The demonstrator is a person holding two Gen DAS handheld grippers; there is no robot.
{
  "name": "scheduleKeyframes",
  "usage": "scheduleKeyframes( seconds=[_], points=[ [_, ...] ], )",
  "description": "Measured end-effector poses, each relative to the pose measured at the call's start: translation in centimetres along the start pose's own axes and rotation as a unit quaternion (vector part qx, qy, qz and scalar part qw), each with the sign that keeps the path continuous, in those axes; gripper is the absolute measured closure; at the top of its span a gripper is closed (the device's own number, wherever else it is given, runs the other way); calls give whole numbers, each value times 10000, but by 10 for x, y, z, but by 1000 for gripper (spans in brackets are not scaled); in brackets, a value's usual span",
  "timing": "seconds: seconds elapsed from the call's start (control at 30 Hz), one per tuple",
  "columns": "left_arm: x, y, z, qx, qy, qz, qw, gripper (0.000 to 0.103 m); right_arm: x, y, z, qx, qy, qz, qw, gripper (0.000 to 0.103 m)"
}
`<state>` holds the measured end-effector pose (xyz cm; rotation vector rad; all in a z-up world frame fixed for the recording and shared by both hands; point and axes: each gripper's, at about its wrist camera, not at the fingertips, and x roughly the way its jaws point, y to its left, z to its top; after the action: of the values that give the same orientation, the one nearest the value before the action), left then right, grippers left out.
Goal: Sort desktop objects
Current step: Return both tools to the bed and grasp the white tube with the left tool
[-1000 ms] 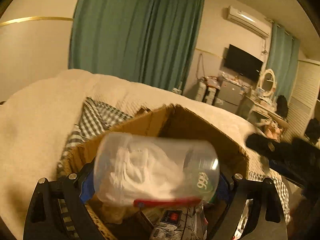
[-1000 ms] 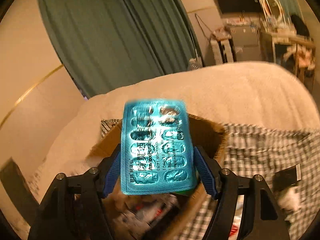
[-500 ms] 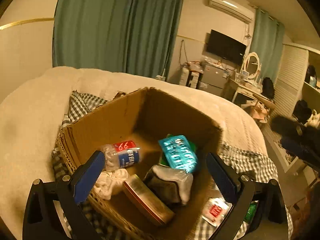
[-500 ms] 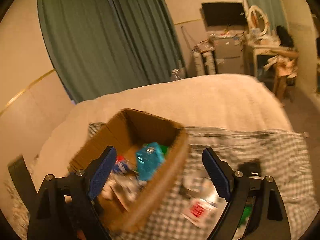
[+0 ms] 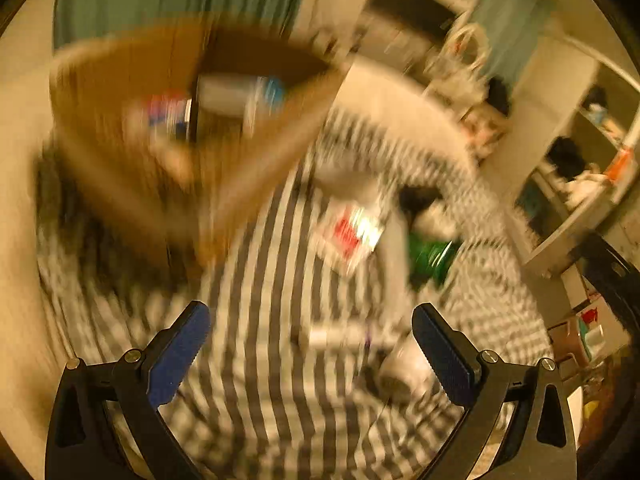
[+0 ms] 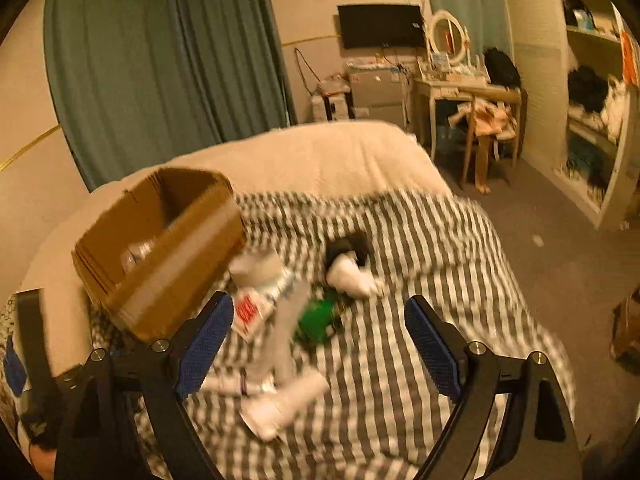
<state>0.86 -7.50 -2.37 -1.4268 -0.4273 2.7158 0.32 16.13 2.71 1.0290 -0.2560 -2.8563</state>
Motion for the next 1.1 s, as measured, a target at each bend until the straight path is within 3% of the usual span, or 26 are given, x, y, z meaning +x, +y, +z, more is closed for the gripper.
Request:
scheduleKeyframes(
  seconds=[0.17,0.37,0.4,0.47,0.5,0.53,0.63,0.8,0.93,1.03,1.1],
  points=[
    [39,-7,-16,33,444,26,9990,0,15,-29,-43,224,271,25,9994,15],
    [58,-21,-23,238,573,-30,9981,3,28,-48,-59,375,360,95,9986,15],
    [62,-26,-23,374,597,-49,9975,7,29,-50,-60,404,361,140,9984,15],
    [67,-34,-23,561,727,-169,9956,47,32,-53,-62,442,369,180,9982,15],
    [70,-39,-26,763,782,-152,9939,58,33,-55,-64,451,373,186,9981,15],
    [73,-46,-28,1037,827,-132,9911,65,35,-56,-65,464,381,186,9980,15],
    [66,-57,-31,1371,613,-135,9886,68,41,-58,-69,549,433,209,9973,15],
    [72,-52,-27,1303,780,-271,9880,64,43,-57,-72,551,495,194,9971,15],
    [75,-54,-18,1627,717,-128,9840,25,39,-56,-72,557,490,142,9971,15],
    [81,-63,-12,2332,525,140,9709,20,39,-55,-73,563,517,154,9970,15],
    [90,-71,-13,2852,488,184,9570,20,42,-55,-75,551,597,154,9966,15]
  ],
)
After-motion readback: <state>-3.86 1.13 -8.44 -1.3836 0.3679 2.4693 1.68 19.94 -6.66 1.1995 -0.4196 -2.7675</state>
